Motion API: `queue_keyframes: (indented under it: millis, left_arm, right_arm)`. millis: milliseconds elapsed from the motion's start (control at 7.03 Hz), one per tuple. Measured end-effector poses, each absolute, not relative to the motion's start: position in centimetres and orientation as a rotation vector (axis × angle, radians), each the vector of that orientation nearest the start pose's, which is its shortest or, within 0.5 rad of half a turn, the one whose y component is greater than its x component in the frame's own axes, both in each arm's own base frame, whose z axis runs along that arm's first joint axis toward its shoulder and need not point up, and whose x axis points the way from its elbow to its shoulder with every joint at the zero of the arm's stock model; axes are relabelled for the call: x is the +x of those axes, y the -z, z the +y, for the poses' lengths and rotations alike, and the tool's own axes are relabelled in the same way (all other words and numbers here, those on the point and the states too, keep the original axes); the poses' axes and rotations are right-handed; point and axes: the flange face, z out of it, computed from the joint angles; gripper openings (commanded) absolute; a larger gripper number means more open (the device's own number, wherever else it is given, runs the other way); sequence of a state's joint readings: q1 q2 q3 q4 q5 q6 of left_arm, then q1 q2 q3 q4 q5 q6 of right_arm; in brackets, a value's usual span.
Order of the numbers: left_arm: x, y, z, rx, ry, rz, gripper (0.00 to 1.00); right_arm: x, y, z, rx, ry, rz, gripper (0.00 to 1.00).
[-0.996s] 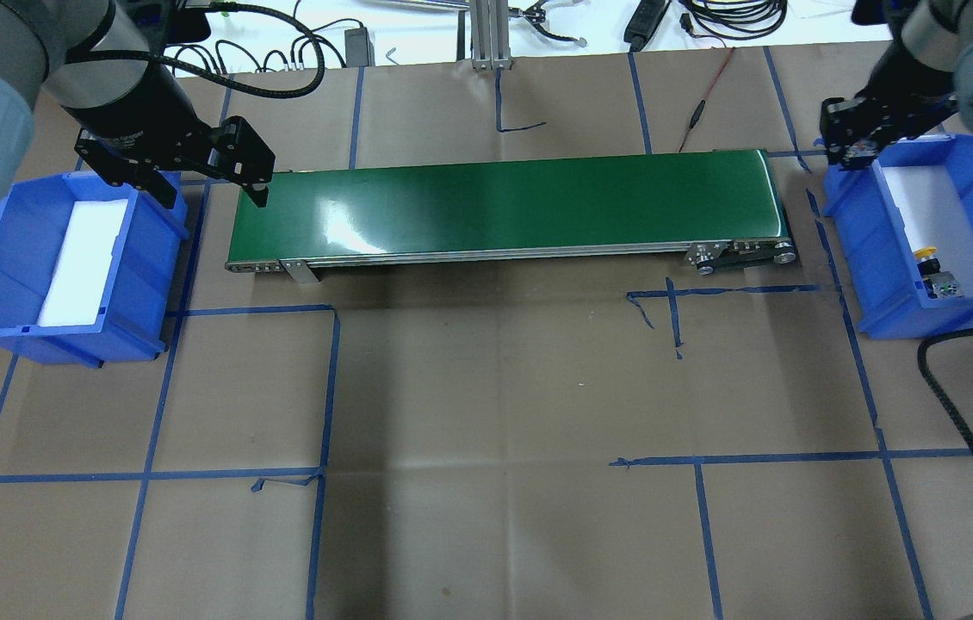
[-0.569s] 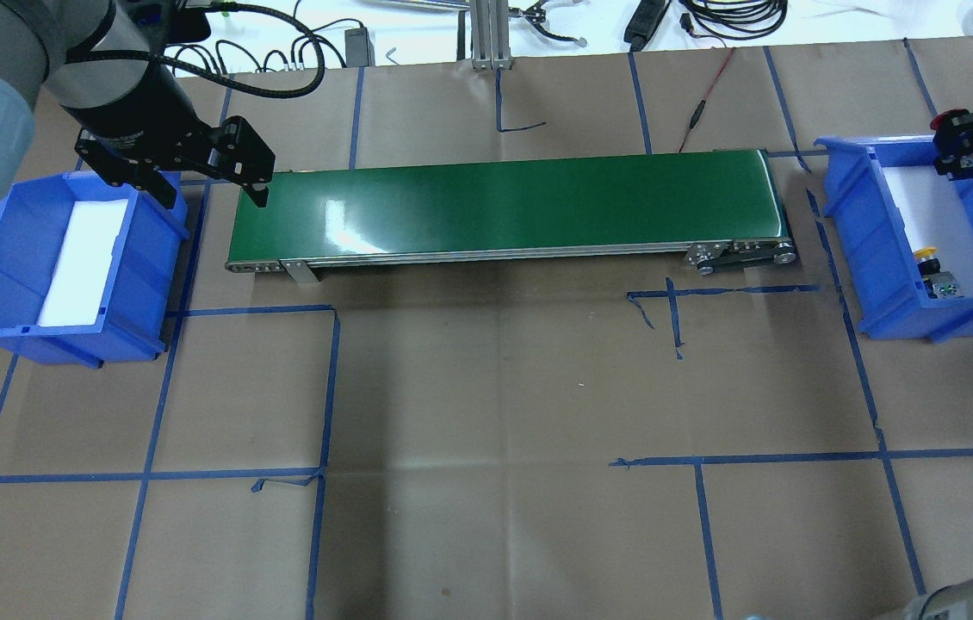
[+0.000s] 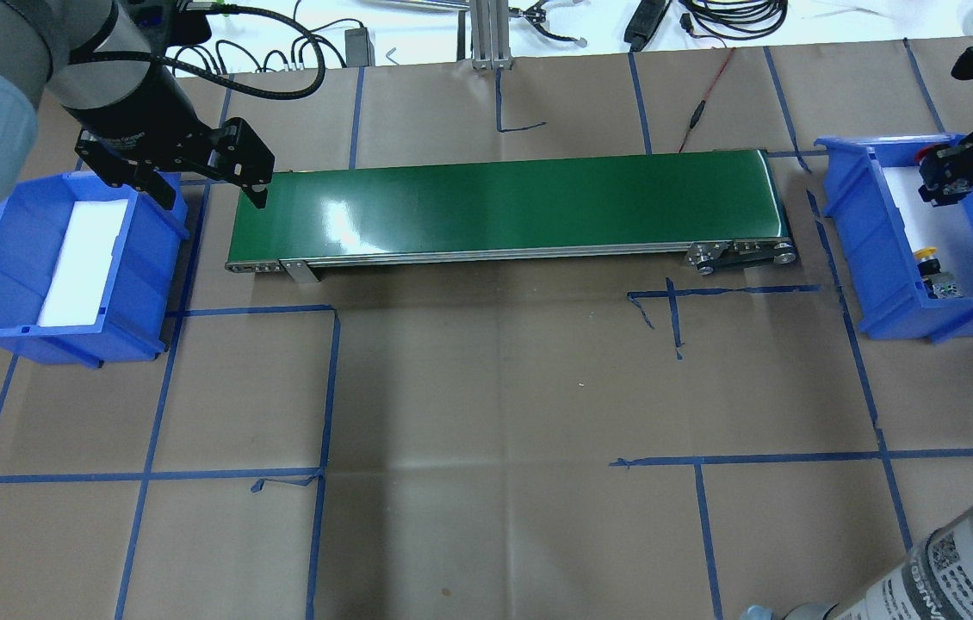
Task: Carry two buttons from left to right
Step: 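Carry the red button into the bin near the right arm, then release the red button in the bin and raise the right gripper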
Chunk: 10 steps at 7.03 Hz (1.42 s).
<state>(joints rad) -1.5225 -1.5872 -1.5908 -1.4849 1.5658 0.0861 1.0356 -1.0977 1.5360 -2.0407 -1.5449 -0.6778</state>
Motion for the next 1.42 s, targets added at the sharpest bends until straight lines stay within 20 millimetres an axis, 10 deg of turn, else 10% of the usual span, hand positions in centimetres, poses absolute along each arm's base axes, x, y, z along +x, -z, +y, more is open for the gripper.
queue_keyframes:
  millis: [712,1138,1423]
  left_arm:
    - [-11.2,-47.9,-50.8,0.051,0.078,3.137,1.00]
    - [-11.2,-48.0,-50.8,0.051,0.079,3.139,1.00]
    - [-11.2,-48.0,-50.8,0.051,0.080,3.140,1.00]
  right_arm:
    - [-22.0,-23.6,-63.6,-0.247,0.011,3.112,0.13]
    - [-22.0,-22.5,-63.8,-0.237,-0.007,3.101,0.79]
    - [-22.0,-22.5,-64.0,-0.234,0.013,3.104,0.87]
